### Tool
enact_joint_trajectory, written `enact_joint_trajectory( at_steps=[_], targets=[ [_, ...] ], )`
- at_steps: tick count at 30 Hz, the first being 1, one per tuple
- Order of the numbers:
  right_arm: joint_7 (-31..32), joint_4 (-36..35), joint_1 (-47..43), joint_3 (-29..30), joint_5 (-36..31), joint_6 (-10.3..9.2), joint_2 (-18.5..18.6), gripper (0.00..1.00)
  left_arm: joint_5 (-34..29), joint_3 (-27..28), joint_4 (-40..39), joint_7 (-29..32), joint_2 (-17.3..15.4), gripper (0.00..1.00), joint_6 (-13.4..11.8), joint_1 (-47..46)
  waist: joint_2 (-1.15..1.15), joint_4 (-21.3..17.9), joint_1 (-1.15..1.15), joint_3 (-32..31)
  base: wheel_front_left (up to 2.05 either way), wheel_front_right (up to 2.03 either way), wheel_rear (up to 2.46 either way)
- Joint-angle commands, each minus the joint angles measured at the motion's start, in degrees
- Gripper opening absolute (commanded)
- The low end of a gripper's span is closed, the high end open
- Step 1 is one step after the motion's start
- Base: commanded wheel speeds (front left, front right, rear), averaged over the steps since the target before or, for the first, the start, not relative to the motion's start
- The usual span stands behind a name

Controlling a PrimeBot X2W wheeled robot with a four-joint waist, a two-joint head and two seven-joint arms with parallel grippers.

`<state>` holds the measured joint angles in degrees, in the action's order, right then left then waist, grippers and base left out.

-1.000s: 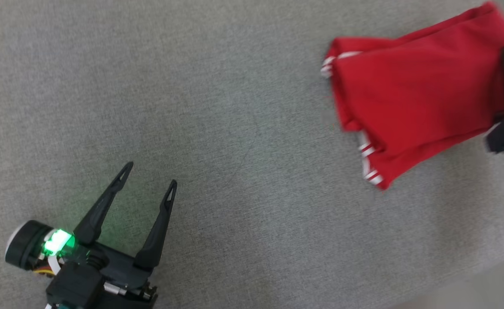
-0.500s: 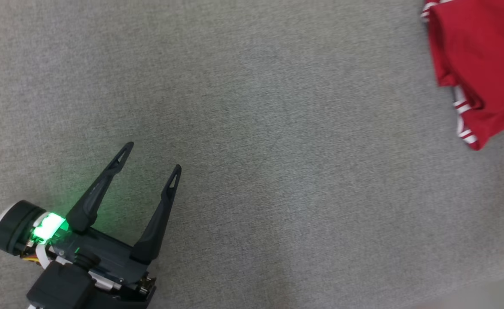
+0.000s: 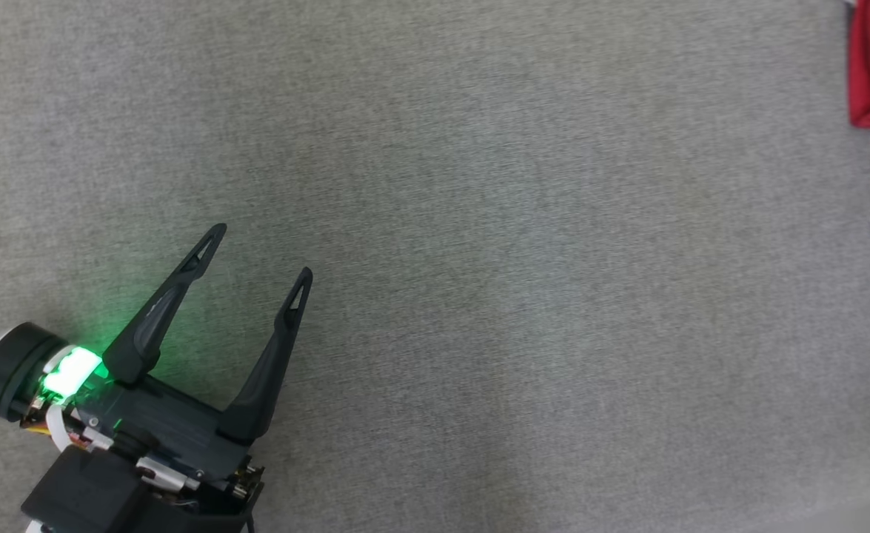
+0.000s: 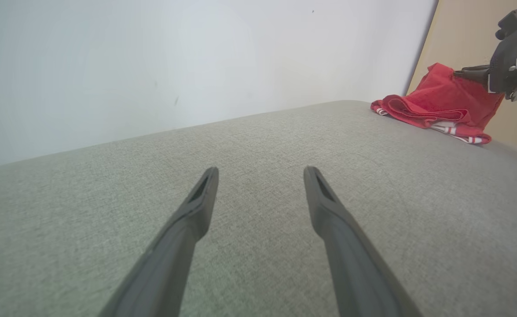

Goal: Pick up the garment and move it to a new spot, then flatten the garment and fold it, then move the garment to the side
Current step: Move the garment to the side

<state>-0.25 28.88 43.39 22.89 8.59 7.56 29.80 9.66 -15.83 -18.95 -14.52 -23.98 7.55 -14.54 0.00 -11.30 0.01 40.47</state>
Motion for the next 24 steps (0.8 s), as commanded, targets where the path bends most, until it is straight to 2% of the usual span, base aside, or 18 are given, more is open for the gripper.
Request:
enact_joint_trajectory(
  at_steps=[1,5,8,13,14,16,24],
  targets=[
    [-1.4,0.4,1.2,1.7,-2.7,-0.17,-0.3,1.00,-0.1,0.3,0.7,0.1,-0.6,1.00,-0.2,-0.7,0.00,0.7,-0.01,0.3,0.00,0.00,0.00],
    [-6.3,0.4,2.8,5.0,-10.7,-0.17,-2.7,1.00,0.3,0.3,1.5,-0.1,0.0,1.00,-0.6,-0.4,0.00,1.6,-0.01,-0.9,0.00,0.00,0.00],
    [-9.2,-0.2,3.4,3.3,-12.9,-0.17,-6.0,1.00,1.1,0.3,1.9,-0.4,1.2,1.00,-1.2,0.2,0.00,2.1,-0.01,-2.9,0.00,0.00,0.00],
    [-11.4,0.1,2.5,-3.3,-12.6,-0.17,-11.4,1.00,2.6,0.4,3.8,-0.6,3.8,1.00,-2.1,1.4,0.00,3.6,-0.01,-8.0,0.00,0.00,0.00],
    [-11.4,0.1,2.5,-3.3,-12.6,-0.17,-11.4,1.00,2.6,0.4,3.8,-0.6,3.8,1.00,-2.1,1.4,0.00,3.6,-0.01,-8.0,0.00,0.00,0.00],
    [-11.9,0.1,0.8,-7.0,-12.0,-0.17,-14.3,1.00,3.8,2.2,6.1,-0.7,5.2,1.00,-3.5,2.1,0.00,4.8,-0.01,-11.4,0.00,0.00,0.00],
    [-13.5,1.8,-3.4,-17.0,-9.0,-0.17,-18.4,1.00,7.6,7.8,11.3,-0.6,9.7,1.00,-6.1,4.4,0.00,8.4,-0.01,-20.0,0.00,0.00,0.00]
  ],
)
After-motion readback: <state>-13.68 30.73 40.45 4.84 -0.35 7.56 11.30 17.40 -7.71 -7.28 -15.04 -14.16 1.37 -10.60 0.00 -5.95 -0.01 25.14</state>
